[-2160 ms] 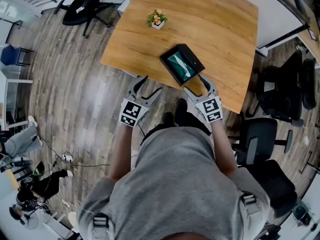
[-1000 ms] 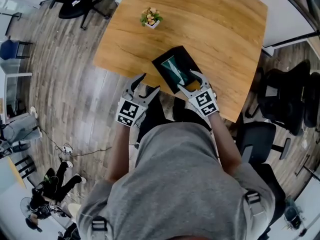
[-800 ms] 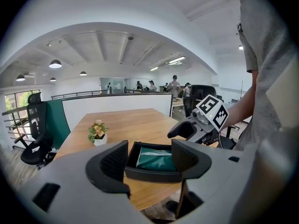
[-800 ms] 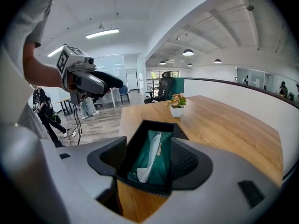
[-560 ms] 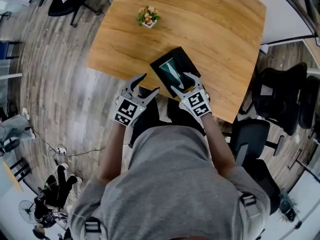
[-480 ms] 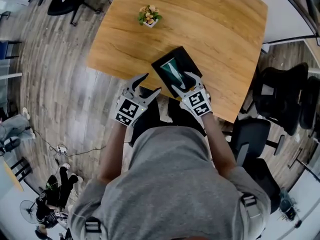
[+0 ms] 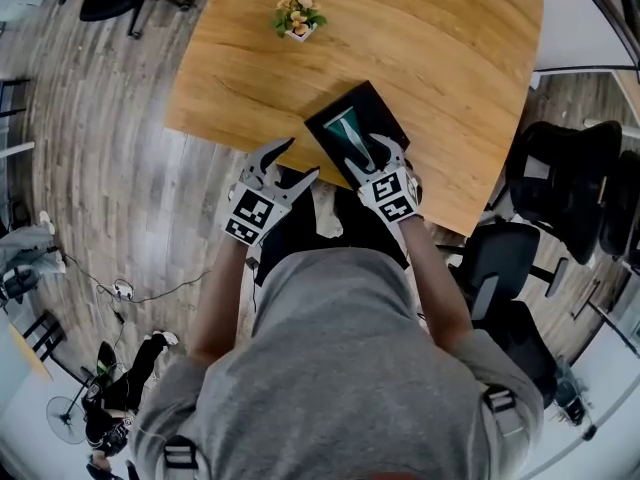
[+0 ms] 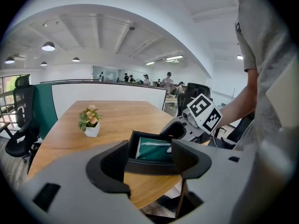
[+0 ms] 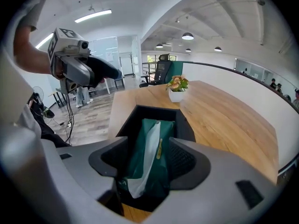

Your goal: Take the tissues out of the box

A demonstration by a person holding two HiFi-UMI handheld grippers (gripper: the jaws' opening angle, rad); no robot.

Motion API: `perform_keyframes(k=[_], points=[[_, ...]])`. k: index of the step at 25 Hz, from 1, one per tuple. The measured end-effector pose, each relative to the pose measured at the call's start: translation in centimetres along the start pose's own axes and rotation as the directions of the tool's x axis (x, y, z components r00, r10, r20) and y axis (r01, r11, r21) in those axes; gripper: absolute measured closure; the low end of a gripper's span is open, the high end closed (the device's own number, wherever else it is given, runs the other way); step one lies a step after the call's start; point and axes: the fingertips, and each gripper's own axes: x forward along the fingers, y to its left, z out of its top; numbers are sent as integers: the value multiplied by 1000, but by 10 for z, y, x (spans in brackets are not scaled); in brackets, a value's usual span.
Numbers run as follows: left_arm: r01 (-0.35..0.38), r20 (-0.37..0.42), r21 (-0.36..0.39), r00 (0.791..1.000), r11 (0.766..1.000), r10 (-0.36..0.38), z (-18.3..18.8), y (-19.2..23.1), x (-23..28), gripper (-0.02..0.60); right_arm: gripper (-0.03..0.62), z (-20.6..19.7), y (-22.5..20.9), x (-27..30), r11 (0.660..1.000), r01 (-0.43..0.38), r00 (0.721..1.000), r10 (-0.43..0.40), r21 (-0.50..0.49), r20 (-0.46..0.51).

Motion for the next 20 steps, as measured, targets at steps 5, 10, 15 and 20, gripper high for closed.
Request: perform_keyframes(k=[5,10,15,20], points=[[23,-8,-10,1000,1000,-23,-4,5,6,279,322,-3,-1,9,998,-17,999,19,65,-35],[50,-17,-16,999,999,-51,-11,7,14,279,346,-7,-6,15,998,12,996,-6,58,-94],[63,-11,-33,998,997,-64,-16,9,21,279,368,-13,-4,21,999,37,987,-37,-6,-155],[70,-24,-42,997,997,-71,-26,9,22,279,396,-16,-5,23,999,42,983,-45,-22,-177]])
